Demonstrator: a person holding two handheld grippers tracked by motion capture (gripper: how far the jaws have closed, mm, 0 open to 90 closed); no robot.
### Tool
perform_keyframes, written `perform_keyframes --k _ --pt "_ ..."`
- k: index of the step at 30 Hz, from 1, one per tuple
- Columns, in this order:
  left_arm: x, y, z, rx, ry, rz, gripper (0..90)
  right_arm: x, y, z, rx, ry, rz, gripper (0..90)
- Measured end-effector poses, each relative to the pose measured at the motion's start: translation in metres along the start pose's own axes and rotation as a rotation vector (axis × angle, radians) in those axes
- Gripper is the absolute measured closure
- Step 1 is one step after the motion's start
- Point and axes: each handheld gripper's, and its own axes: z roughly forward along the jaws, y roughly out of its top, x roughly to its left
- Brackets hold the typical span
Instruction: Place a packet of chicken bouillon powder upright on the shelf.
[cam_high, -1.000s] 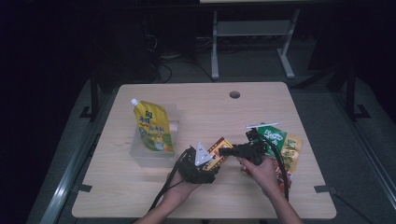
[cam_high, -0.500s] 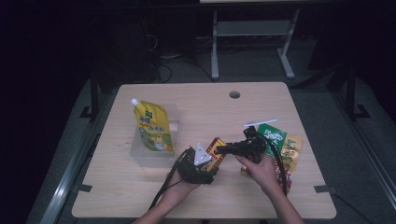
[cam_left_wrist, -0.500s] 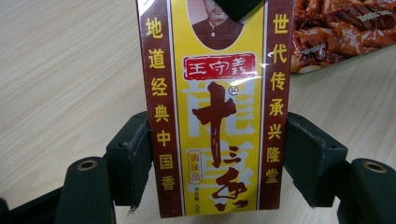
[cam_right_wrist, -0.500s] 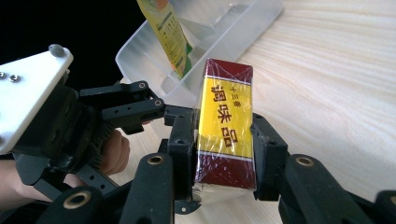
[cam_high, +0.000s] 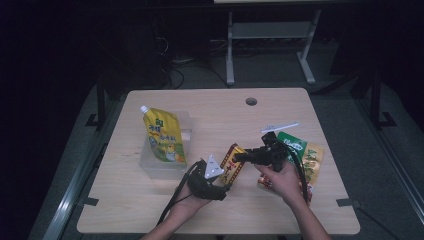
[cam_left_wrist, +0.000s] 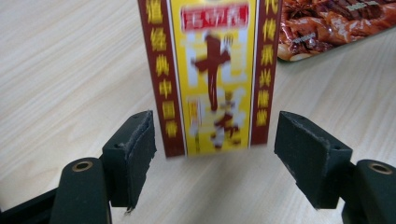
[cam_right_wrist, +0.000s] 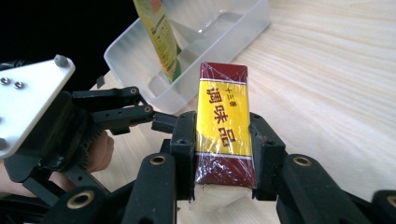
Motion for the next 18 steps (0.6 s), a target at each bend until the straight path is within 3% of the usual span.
perform_keyframes --k 4,8,18 --pt "-0.003 -0.001 -0.003 0.001 -0.010 0.016 28.1 -0.001 0.004 -0.007 0.004 -0.039 -0.018 67.1" --pt "-0.008 -0.004 -0.005 -0.008 -0.025 0.007 26.9 -0.003 0.007 -0.010 0.012 -0.062 -0.034 67.0" --pt "-0.021 -0.012 -0.007 0.004 -0.076 0.042 25.6 0.001 0.019 -0.006 0.042 -0.114 -0.098 67.0"
